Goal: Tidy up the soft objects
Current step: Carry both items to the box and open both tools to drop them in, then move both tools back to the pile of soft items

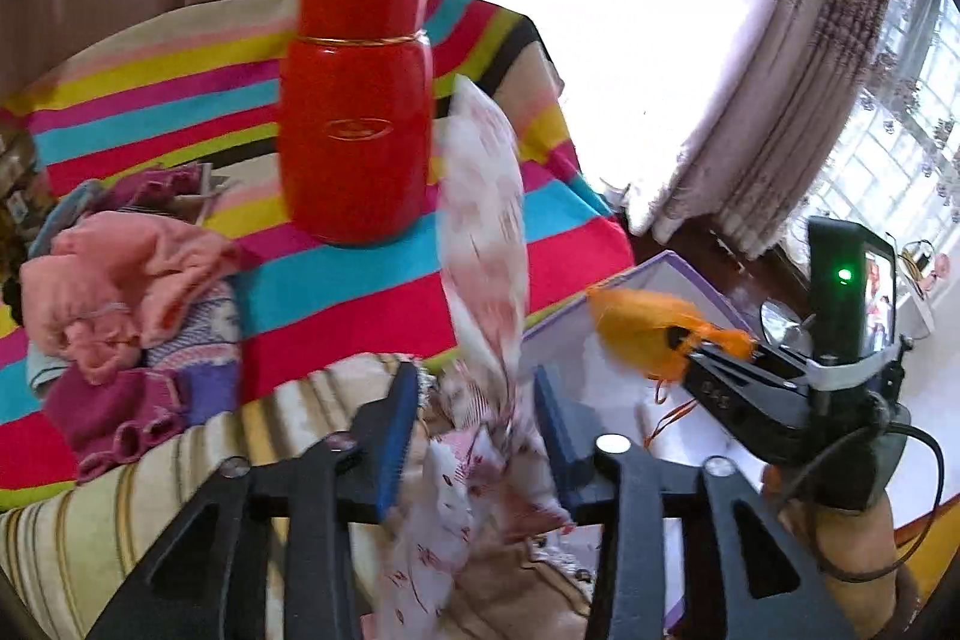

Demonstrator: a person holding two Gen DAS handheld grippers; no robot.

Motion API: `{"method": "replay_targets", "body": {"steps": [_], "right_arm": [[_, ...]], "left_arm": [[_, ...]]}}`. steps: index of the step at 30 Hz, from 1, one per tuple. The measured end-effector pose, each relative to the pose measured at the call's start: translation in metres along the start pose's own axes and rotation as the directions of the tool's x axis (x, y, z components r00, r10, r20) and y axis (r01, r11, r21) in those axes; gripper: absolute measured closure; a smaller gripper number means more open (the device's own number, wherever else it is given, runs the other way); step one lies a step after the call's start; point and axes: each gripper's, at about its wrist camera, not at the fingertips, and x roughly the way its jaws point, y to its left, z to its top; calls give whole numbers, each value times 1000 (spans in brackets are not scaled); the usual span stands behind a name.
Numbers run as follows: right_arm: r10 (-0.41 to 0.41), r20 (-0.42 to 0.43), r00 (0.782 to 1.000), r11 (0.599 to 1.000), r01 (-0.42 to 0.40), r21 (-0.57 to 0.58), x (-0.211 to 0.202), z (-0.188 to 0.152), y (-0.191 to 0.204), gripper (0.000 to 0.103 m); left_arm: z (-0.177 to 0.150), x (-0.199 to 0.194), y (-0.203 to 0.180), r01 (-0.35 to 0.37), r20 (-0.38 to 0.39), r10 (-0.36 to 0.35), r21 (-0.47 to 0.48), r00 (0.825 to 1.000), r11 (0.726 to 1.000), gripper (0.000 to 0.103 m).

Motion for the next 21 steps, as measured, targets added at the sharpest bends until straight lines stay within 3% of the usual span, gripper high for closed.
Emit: {"method": "replay_targets", "body": {"steps": [2,5,21], "right_arm": [[-4,6,1000,1000,4,-1,0,1,-1,48],[-5,19,1000,1000,5,-3,-2,2,1,42],[21,22,1000,999,-20,-41,-8,3,22,35]], "left_arm": [[-1,1,-2,1,2,-1,10,1000,1000,53],[0,1,0,-6,4,6,3,1000,1000,52],[2,-4,35,-44,27,46,-57,999,997,52]]}}
